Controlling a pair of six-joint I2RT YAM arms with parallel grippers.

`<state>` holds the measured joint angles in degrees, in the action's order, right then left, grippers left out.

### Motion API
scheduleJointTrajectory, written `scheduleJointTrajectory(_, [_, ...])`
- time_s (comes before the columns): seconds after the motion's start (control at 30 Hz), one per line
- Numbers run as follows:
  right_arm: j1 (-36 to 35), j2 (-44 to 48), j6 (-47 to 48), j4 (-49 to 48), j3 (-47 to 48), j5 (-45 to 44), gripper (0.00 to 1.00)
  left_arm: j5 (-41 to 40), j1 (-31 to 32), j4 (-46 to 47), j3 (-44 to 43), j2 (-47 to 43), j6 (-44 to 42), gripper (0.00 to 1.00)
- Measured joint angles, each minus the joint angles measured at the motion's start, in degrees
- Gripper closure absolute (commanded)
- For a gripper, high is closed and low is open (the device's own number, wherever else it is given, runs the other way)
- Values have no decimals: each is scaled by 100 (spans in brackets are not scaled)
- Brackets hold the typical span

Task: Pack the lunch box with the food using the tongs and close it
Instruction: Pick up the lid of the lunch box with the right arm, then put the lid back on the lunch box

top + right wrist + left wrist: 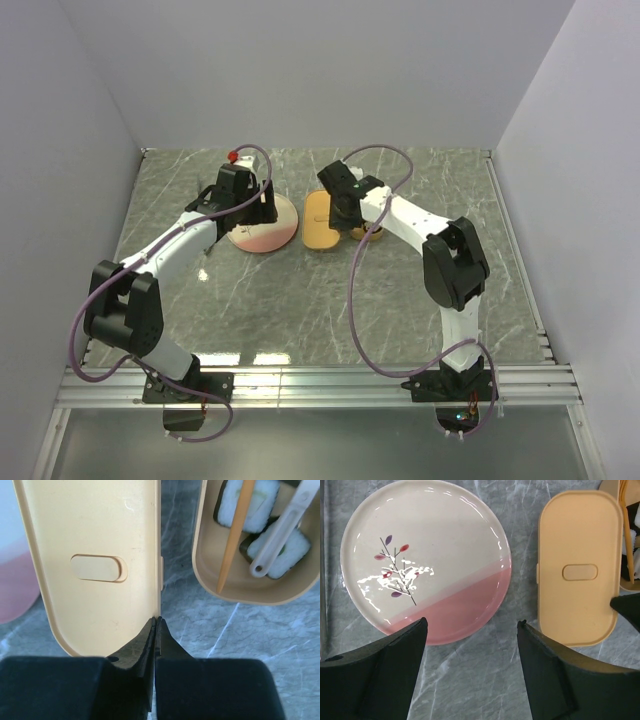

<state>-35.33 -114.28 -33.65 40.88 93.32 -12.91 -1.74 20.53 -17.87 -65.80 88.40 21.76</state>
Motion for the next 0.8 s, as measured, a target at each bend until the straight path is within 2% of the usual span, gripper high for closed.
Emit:
scheduleJointTrajectory(0.17, [151,57,33,50,162,-87,100,44,0,7,0,48,17,22])
scheduleJointTrajectory(0.43, [774,387,35,68,127,-168,100,46,0,39,0,59,17,23])
scheduleJointTrajectory(0.8, [1268,852,37,-240,-581,-160,100,184,0,87,0,160,22,23])
